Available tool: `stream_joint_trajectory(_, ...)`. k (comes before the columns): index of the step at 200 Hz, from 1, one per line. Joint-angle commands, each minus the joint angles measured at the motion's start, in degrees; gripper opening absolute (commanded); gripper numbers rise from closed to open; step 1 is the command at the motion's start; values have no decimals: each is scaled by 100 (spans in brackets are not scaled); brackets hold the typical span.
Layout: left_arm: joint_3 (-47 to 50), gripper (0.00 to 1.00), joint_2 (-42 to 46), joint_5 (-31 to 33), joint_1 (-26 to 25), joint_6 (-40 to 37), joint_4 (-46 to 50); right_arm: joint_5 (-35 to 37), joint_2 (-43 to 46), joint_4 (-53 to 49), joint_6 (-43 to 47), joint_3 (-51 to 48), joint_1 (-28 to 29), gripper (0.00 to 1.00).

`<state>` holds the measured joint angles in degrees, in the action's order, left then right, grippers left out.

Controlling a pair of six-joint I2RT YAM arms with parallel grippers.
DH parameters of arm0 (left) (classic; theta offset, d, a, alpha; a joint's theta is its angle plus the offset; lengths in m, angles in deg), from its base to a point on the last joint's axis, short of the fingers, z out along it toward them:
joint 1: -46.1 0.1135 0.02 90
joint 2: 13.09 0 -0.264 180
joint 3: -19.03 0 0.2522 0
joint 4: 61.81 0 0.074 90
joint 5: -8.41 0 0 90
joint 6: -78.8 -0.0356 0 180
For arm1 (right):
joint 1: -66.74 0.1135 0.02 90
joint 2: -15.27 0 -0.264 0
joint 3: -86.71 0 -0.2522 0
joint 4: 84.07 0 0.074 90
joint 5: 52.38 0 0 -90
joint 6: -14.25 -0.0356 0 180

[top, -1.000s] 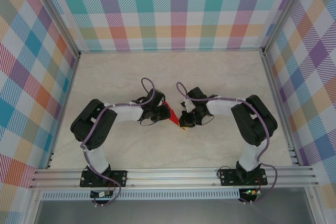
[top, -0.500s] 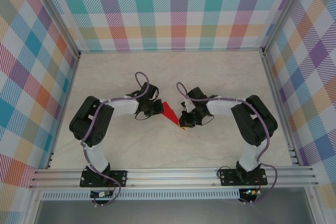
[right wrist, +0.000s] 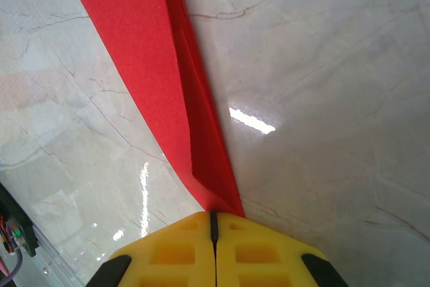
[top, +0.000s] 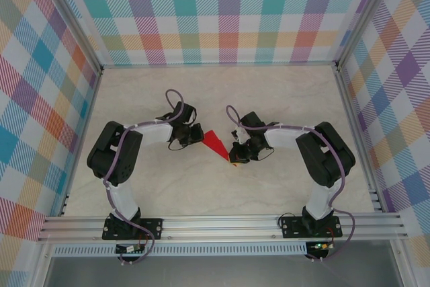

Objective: Fold a paper plane with a square sheet of paper (pick it up from the middle)

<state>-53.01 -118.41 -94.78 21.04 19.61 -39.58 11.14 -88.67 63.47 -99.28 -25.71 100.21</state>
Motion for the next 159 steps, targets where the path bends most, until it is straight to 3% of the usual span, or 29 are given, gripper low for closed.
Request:
stream_joint_trajectory(1, -149, 11, -141, 852, 435, -13, 504, 926, -474, -640, -18, -405, 24, 6)
stream_joint_trajectory(30, -315, 12, 211, 805, 502, -148, 699, 925, -476, -646, -9, -408, 24, 6)
stream_joint_trajectory(65, 113, 13, 946, -69, 376, 239, 155, 883, -507, -644, 6, -390, 31, 6)
stream_joint_trajectory(109, 964, 13, 1554, -370, -438, 974, -730, 862, -531, -657, -3, -407, 30, 5)
stream_joint_trajectory(159, 852, 12, 825, -524, -1350, 1435, -1418, 889, -485, -667, -17, -434, 30, 5)
